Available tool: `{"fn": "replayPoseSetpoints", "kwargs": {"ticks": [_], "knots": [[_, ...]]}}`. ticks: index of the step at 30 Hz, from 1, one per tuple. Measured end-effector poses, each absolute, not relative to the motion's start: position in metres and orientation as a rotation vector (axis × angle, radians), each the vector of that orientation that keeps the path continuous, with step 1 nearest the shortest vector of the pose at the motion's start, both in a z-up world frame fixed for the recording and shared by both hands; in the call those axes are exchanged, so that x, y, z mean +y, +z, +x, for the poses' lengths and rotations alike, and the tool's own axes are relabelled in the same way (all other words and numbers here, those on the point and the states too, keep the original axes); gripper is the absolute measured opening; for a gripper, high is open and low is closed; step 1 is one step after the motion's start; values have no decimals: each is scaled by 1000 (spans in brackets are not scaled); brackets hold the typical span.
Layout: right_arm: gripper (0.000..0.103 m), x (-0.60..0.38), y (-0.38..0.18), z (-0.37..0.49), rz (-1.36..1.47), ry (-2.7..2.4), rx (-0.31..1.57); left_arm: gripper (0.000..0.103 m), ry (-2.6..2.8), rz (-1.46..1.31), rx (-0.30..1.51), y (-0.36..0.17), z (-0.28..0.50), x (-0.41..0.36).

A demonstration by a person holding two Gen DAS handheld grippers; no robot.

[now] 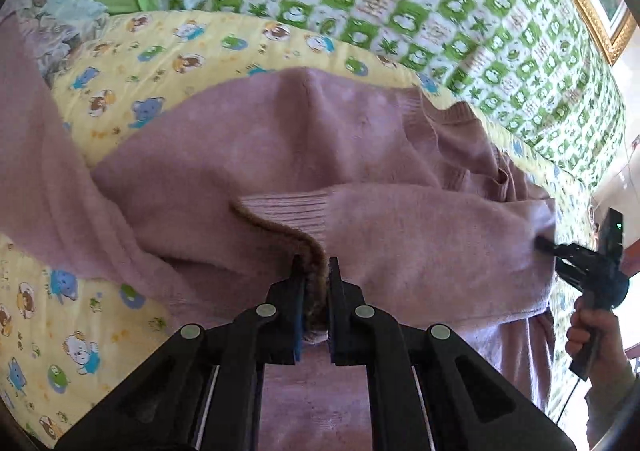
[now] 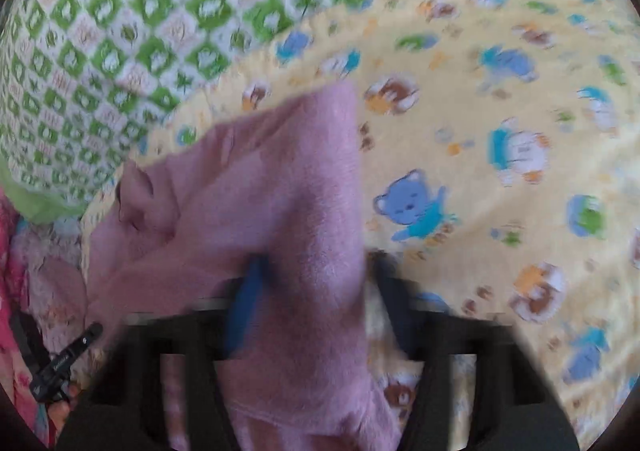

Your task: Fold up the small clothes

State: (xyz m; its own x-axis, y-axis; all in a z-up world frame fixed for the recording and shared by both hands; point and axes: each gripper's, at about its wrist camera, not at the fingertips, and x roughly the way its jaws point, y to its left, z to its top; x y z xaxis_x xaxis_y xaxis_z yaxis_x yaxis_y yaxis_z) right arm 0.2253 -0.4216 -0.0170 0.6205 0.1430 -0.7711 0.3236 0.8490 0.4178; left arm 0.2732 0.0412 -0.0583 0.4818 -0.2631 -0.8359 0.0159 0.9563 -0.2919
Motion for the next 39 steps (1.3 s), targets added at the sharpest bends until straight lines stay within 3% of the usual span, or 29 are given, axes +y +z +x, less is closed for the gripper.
{"fn": "replayPoseSetpoints", "kwargs": {"ticks": [5,11,15,19,22,26,27,32,37,38,39], "knots": [[9,-455,4,219,526,-163,844,7,-236,-239,1040,-59,277,17],[9,-461,-10,223,462,-183,882,7,-215,-102,1050,-84,288,-6],[33,-453,4,211,447,-263,863,14,-182,-113,1095,-91,277,16],[40,-435,25,190,466,-217,800,18,-131,-134,1104,-85,261,38],[47,-412,39,174,474,-162,761,31,-79,-202,1097,-73,249,67],[50,-378,44,159,476,-81,775,72,86,-272,1079,-53,252,119],[50,-367,44,158,467,-60,785,74,142,-279,1073,-49,256,133],[51,-328,32,156,468,30,840,78,379,-301,1086,-38,311,203],[51,-308,17,157,475,81,899,78,494,-290,1212,-63,373,241],[51,-306,16,158,472,85,904,76,508,-289,1235,-69,381,244],[51,-306,16,159,473,89,906,58,508,-299,1252,-76,388,248]]}}
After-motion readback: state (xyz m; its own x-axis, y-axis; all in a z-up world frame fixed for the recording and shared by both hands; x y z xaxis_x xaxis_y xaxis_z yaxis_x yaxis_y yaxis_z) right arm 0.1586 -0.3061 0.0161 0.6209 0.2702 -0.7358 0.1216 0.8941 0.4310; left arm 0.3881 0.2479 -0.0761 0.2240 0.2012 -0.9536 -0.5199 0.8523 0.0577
